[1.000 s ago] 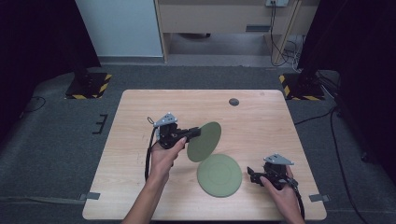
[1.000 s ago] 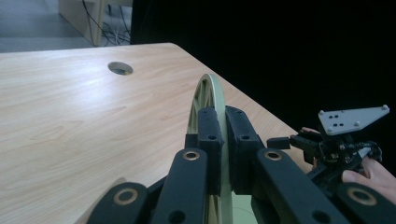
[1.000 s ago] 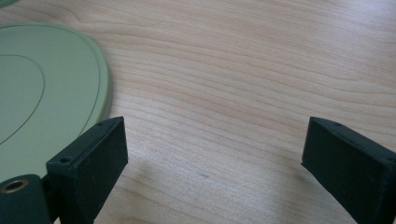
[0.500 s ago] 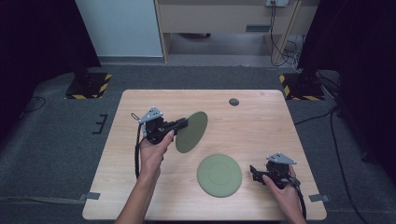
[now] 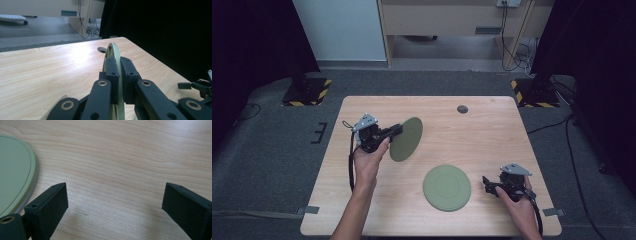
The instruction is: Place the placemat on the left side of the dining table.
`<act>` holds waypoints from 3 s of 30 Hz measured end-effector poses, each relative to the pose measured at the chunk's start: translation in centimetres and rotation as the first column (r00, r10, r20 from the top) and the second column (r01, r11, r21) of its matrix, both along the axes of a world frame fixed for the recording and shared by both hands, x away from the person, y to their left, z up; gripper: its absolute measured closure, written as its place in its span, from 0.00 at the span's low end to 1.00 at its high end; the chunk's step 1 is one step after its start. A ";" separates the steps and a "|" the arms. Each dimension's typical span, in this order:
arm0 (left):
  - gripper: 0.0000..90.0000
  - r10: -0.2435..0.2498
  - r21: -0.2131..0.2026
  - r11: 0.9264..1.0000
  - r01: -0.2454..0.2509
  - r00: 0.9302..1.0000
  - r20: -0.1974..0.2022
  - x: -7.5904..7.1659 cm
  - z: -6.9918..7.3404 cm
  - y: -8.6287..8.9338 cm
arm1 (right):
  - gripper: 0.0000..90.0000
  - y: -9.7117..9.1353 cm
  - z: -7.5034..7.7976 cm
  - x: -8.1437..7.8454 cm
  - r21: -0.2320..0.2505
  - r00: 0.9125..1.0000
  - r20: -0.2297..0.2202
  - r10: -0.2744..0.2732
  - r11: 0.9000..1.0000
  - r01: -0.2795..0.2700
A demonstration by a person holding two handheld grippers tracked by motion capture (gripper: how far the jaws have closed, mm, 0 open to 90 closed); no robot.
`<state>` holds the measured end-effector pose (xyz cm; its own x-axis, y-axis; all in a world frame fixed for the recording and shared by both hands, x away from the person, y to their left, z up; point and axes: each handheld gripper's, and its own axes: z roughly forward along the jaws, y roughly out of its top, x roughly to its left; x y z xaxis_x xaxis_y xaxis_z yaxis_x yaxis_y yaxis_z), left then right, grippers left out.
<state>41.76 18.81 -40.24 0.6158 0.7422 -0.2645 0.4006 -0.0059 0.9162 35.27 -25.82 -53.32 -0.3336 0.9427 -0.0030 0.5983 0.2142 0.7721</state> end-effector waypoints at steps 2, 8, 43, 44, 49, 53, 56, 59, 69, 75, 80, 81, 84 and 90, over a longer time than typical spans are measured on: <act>0.95 0.009 -0.002 1.000 -0.009 1.000 0.003 0.0 0.1 0.3 | 0.07 -0.1 0.0 0.0 0.001 1.000 0.002 -0.003 1.000 0.003; 0.95 0.028 0.015 1.000 -0.028 1.000 -0.005 0.3 0.1 1.0 | 0.07 -0.3 0.1 0.0 0.003 1.000 0.003 -0.012 1.000 0.012; 0.95 0.040 0.059 0.998 -0.037 0.998 -0.053 3.1 0.6 -2.3 | 0.07 -0.3 0.0 0.0 -0.004 1.000 0.001 -0.006 1.000 0.006; 0.95 0.037 0.063 0.997 -0.033 0.998 -0.057 3.3 0.5 -2.7 | 0.07 -0.3 0.0 -0.1 -0.004 1.000 -0.001 -0.007 1.000 0.007; 0.95 0.033 0.076 0.997 -0.028 0.998 -0.062 3.5 0.3 -3.3 | 0.07 -0.3 0.0 -0.1 -0.004 1.000 0.000 -0.005 1.000 0.005; 0.95 0.036 0.078 0.996 -0.031 0.997 -0.073 3.9 0.1 -3.6 | 0.07 -0.3 0.0 -0.1 -0.004 1.000 0.000 -0.004 1.000 0.004; 0.95 0.040 0.082 0.996 -0.034 0.996 -0.077 4.1 -0.1 -3.7 | 0.07 -0.3 0.0 -0.1 -0.004 1.000 0.000 -0.003 1.000 0.003; 0.95 0.044 0.092 0.995 -0.036 0.996 -0.080 4.3 -0.3 -3.9 | 0.07 -0.3 0.0 -0.1 -0.004 1.000 -0.001 -0.002 1.000 0.002; 0.95 0.058 0.101 0.994 -0.050 0.995 -0.083 4.5 -0.4 -3.5 | 0.07 -0.3 -0.1 -0.1 -0.004 1.000 -0.003 0.002 1.000 -0.002; 0.95 0.063 0.100 0.994 -0.055 0.995 -0.079 4.5 -0.3 -3.1 | 0.07 -0.3 -0.1 -0.1 -0.006 1.000 -0.004 0.004 1.000 -0.004; 0.95 0.072 0.098 0.993 -0.064 0.995 -0.075 4.4 -0.1 -2.4 | 0.07 -0.2 -0.1 -0.1 -0.008 1.000 -0.007 0.003 1.000 -0.003; 0.95 0.075 0.097 0.993 -0.068 0.994 -0.075 4.3 -0.1 -2.2 | 0.07 -0.2 -0.1 -0.1 -0.009 1.000 -0.007 0.003 1.000 -0.003; 0.95 0.082 0.097 0.992 -0.075 0.994 -0.072 4.3 0.0 -1.7 | 0.07 -0.2 -0.1 -0.1 -0.009 1.000 -0.008 0.003 1.000 -0.003; 0.95 0.095 0.098 0.991 -0.087 0.993 -0.076 4.2 -0.1 -0.8 | 0.07 -0.2 -0.2 -0.1 -0.009 1.000 -0.008 0.002 1.000 -0.002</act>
<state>45.94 18.04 -40.38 0.5240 0.8182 -0.2368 0.4757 -0.0505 0.8782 35.20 -26.06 -53.50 -0.3353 0.9421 -0.0090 0.6040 0.2222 0.7654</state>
